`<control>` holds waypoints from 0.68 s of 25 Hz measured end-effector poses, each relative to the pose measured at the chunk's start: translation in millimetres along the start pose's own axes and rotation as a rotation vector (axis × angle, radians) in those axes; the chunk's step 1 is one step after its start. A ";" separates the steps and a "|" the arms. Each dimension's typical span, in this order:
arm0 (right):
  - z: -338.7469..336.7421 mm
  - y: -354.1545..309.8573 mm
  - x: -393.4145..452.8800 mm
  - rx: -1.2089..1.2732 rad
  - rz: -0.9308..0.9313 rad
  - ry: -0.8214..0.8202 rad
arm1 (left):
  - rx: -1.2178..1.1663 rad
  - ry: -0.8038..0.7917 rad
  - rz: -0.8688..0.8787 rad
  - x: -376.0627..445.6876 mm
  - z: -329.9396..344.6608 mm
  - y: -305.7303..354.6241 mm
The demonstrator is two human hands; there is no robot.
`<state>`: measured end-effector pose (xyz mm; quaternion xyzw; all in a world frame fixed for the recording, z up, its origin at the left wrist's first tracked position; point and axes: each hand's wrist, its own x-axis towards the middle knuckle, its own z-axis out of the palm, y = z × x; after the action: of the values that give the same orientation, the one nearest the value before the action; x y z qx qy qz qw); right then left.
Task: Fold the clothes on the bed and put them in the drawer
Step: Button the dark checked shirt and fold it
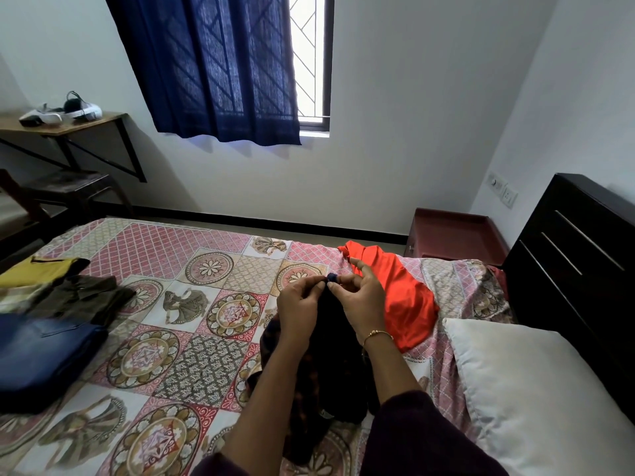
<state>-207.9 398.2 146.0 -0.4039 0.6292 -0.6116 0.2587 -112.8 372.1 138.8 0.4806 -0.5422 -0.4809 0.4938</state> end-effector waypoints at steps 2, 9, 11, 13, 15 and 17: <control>-0.3 -1.7 -2.2 -0.061 -0.043 0.008 | -0.109 0.002 -0.065 -1.0 -1.6 -0.7; -1.7 -7.2 -8.1 -0.168 -0.166 0.029 | -0.313 -0.075 -0.163 -4.8 -1.0 3.1; -0.4 -6.0 -9.0 -0.164 -0.184 0.008 | -0.292 -0.033 -0.178 -2.0 -0.2 1.1; 0.6 -2.0 -7.1 -0.090 -0.140 -0.008 | -0.196 0.050 -0.163 1.0 -0.2 -0.2; 0.1 1.7 -3.9 0.031 -0.061 -0.030 | -0.115 0.106 -0.146 1.6 -0.9 3.0; -1.5 1.7 -3.7 0.141 0.007 -0.064 | -0.111 0.117 -0.149 1.0 -2.4 6.7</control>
<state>-207.5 402.0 143.8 -0.4018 0.5775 -0.6401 0.3085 -110.8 371.5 145.7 0.5188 -0.4478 -0.5165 0.5133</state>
